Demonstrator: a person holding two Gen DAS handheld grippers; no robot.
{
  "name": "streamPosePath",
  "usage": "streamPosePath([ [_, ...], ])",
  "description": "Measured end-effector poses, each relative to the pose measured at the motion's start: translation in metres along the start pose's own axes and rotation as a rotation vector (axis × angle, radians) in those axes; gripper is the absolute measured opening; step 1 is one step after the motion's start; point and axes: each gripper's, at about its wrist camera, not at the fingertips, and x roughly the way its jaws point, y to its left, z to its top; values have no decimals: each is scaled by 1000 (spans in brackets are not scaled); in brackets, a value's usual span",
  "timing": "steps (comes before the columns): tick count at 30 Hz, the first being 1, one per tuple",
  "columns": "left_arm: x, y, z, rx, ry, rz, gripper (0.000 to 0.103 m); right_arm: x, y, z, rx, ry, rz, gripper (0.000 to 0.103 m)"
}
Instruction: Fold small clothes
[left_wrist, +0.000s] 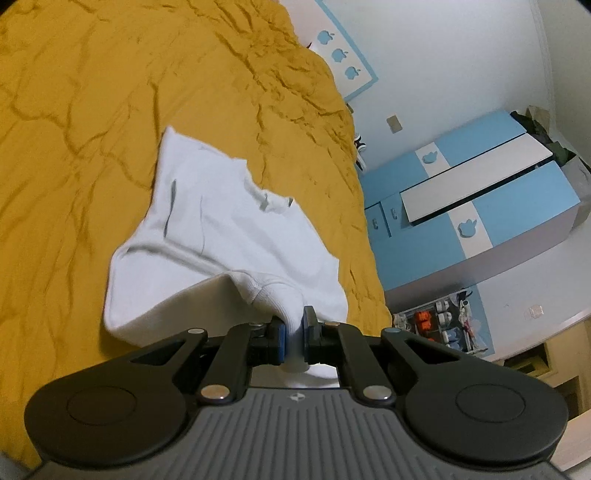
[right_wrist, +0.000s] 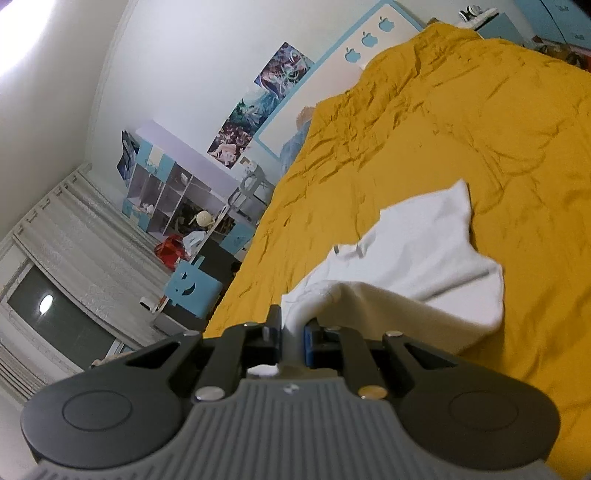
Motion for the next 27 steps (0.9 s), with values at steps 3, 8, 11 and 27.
streamPosePath([
  [3, 11, -2, 14, 0, 1, -2, 8, 16, 4, 14, -31, -1, -40, 6],
  [8, 28, 0, 36, -6, -8, 12, 8, 50, 2, 37, -35, 17, -57, 6],
  [11, 38, 3, 49, -12, -12, 20, 8, 72, -1, 51, -51, 23, -71, 6],
  [27, 82, 12, 122, -32, -14, 52, 8, 170, -31, 142, 21, 13, -97, 6],
])
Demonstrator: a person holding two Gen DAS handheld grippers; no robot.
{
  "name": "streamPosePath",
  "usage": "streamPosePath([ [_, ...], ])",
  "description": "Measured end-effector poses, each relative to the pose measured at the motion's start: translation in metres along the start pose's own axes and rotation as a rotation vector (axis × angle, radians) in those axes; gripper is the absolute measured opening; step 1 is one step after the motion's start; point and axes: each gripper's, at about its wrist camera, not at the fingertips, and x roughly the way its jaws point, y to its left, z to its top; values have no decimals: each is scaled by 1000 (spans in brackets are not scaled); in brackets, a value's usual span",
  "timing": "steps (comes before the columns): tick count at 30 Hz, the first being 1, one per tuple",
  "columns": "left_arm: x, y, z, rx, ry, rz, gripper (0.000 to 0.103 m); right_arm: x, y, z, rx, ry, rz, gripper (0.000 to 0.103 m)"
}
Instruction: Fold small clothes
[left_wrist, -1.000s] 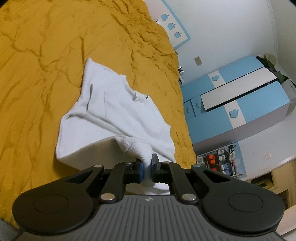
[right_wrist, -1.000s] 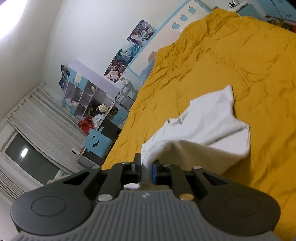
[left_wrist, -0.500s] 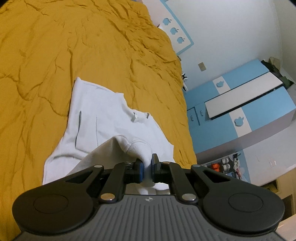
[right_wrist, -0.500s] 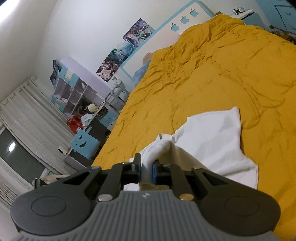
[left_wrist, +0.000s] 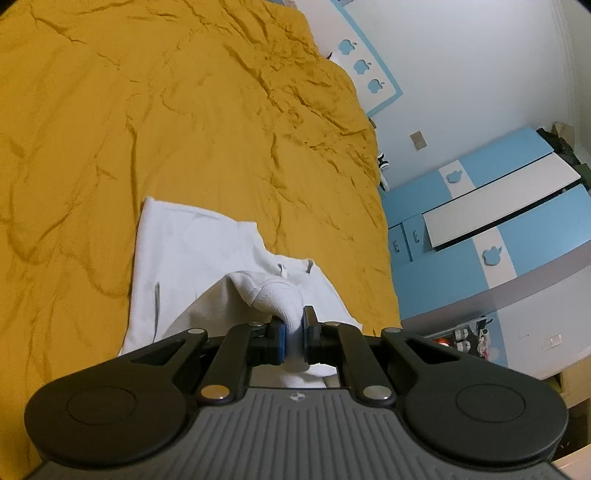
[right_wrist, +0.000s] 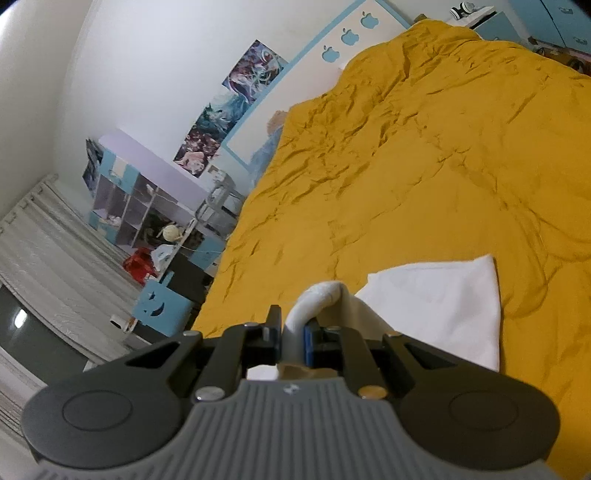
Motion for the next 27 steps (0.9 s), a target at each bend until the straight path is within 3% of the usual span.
streamPosePath([
  [4, 29, 13, 20, -37, 2, -40, 8, 25, -10, 14, 6, 0, -25, 6],
  [9, 70, 37, 40, -101, 42, 12, 8, 59, -38, 25, 78, 11, -84, 6],
  [15, 99, 51, 64, -104, 103, 95, 8, 104, -71, 39, 131, 14, -182, 6],
  [18, 111, 64, 81, -186, 80, 61, 9, 130, -83, 50, 164, -6, -187, 6],
  [20, 123, 80, 90, -285, 54, 70, 16, 154, -94, 59, 197, -7, -204, 9],
  [21, 128, 89, 91, -332, 36, 102, 28, 164, -99, 61, 217, -7, -246, 18],
  [22, 130, 94, 91, -364, 15, 126, 49, 172, -104, 63, 244, -18, -313, 49],
  [24, 132, 107, 90, -411, -22, 138, 73, 180, -110, 61, 279, -36, -411, 83],
  [25, 130, 113, 88, -435, -21, 109, 72, 178, -112, 58, 290, -50, -434, 82],
  [27, 124, 116, 87, -430, -16, 70, 72, 169, -117, 53, 312, -55, -397, 81],
])
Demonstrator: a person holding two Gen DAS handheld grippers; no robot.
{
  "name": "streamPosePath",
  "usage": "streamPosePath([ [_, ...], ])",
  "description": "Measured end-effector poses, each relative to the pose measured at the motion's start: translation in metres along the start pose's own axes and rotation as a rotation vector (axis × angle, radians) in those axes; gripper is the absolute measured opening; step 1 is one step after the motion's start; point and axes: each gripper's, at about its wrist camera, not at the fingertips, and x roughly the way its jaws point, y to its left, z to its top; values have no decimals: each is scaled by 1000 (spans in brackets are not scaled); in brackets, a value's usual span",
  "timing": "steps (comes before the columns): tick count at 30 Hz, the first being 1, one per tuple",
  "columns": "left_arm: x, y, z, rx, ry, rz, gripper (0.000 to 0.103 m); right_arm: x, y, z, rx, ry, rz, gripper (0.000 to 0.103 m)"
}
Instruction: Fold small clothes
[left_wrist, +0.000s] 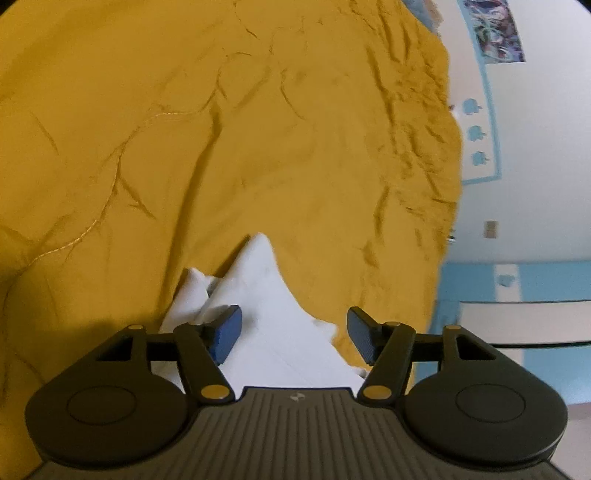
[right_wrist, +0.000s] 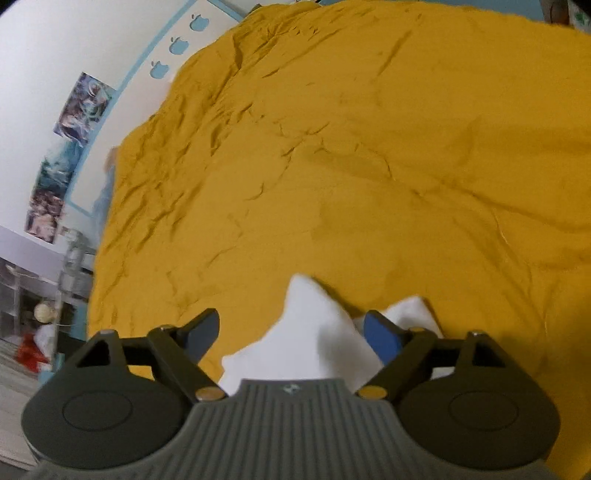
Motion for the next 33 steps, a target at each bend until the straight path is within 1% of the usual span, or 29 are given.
streamPosePath([
  [1, -7, -2, -2, 38, -13, 3, 73, -6, -5, -1, 4, 7, 29, 81],
  [3, -23, -8, -10, 134, -38, 44, 73, -24, -14, -4, -10, 9, 53, 81],
  [6, -50, -21, -33, 343, -44, 111, 74, -59, -31, -10, -39, -1, 66, 81],
  [8, -71, -23, -52, 428, -50, 118, 74, -87, -44, -18, -58, -1, 82, 81],
  [10, -89, -18, -75, 435, -77, 112, 74, -118, -60, -35, -87, -1, 78, 81],
  [13, -117, 1, -111, 434, -119, 95, 74, -159, -84, -69, -120, 5, 66, 82],
  [14, -127, 12, -124, 424, -128, 90, 74, -171, -94, -82, -108, 10, 69, 82],
  [16, -140, 35, -144, 360, -131, 78, 74, -188, -114, -106, -56, 32, 72, 82],
  [18, -141, 62, -161, 231, -112, 23, 74, -197, -130, -130, -1, 48, 85, 82],
  [20, -132, 91, -173, 107, -48, -62, 74, -198, -142, -149, 10, 78, 111, 82],
  [22, -120, 113, -182, -8, -10, -98, 72, -192, -147, -158, 29, 84, 117, 82],
  [23, -116, 120, -182, -40, -13, -105, 71, -187, -149, -161, 49, 88, 120, 83],
  [25, -107, 125, -179, -79, -38, -132, 71, -174, -146, -161, 63, 91, 141, 83],
  [26, -100, 125, -174, -107, -41, -141, 70, -169, -143, -161, 61, 91, 143, 83],
  [28, -87, 124, -166, -142, -48, -149, 68, -154, -136, -161, 50, 98, 173, 83],
  [30, -70, 118, -157, -146, -46, -178, 67, -138, -132, -162, 90, 92, 186, 83],
  [32, -53, 111, -148, -130, -50, -168, 63, -122, -130, -162, 146, 67, 188, 83],
  [33, -50, 110, -149, -110, -62, -163, 61, -115, -127, -162, 164, 51, 180, 83],
])
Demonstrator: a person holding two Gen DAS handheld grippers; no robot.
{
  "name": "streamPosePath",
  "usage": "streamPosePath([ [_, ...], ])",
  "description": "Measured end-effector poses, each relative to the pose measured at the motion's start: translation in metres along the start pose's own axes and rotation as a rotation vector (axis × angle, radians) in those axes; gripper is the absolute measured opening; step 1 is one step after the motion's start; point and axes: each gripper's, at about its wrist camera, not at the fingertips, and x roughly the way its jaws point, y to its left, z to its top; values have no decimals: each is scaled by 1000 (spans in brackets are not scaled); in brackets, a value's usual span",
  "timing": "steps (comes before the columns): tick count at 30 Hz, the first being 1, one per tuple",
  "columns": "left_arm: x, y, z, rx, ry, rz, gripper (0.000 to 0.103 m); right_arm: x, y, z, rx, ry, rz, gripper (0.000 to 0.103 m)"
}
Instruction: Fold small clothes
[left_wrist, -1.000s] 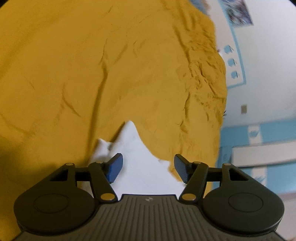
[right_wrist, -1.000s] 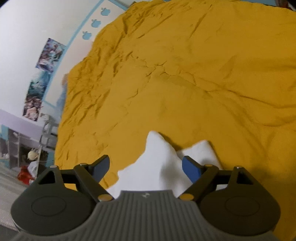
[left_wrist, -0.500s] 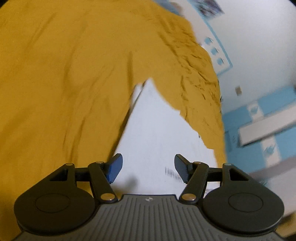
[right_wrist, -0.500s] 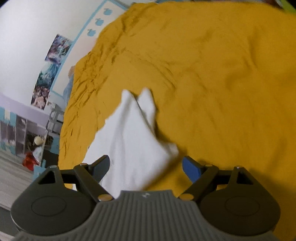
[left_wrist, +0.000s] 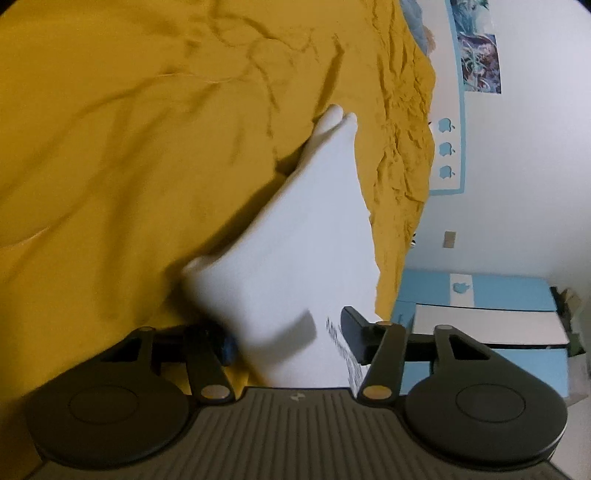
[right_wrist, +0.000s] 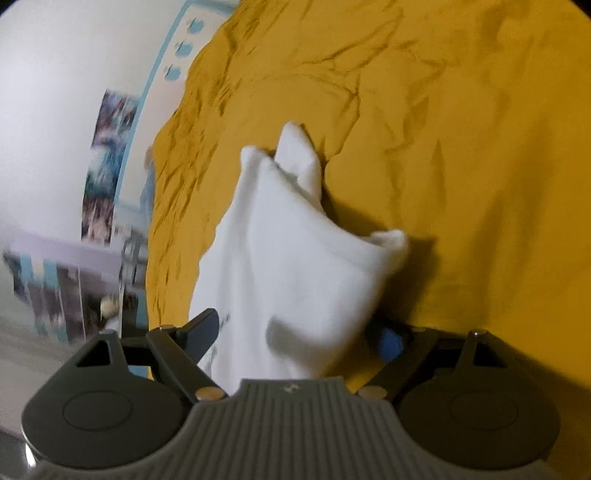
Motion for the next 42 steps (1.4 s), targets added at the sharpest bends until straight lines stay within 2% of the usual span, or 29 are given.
streamPosePath([
  [2, 10, -9, 1, 65, -14, 54, 56, 11, 6, -2, -10, -32, -21, 82],
  [3, 14, -15, -1, 92, -24, 84, 46, 16, 10, -4, -19, -50, -30, 75],
  [5, 12, -23, -8, 148, -64, 111, 30, 19, 14, -9, -17, -90, -60, 57],
  [6, 11, -24, -11, 163, -79, 127, 20, 17, 13, -12, 14, -117, -86, 40],
  [7, 10, -25, -12, 164, -88, 132, 18, 13, 9, -15, 55, -139, -91, 26],
  [9, -1, -23, -17, 138, -97, 131, 16, 7, -1, -19, 129, -161, -50, 13],
  [10, -5, -26, -17, 141, -102, 129, 15, 5, -5, -20, 162, -161, -21, 11],
  [14, -26, -48, -32, 284, -134, 177, 11, -8, -7, -24, 277, -165, 57, 10],
  [18, -55, -50, -33, 213, -90, 130, 11, -33, 13, -31, 246, -170, 58, 9],
  [24, -91, -64, -65, 324, -50, 173, 11, -85, 22, -42, 268, -109, 76, 9],
  [30, -130, -45, -103, 372, -23, 196, 11, -144, 13, -74, 216, -63, 47, 9],
  [35, -157, -17, -122, 351, -17, 216, 10, -184, 3, -105, 117, -26, -14, 9],
  [38, -167, 1, -126, 347, -39, 248, 9, -198, -17, -122, 125, -9, -29, 9],
  [42, -176, 25, -125, 295, -59, 265, 9, -191, -39, -133, 144, -9, -89, 11],
])
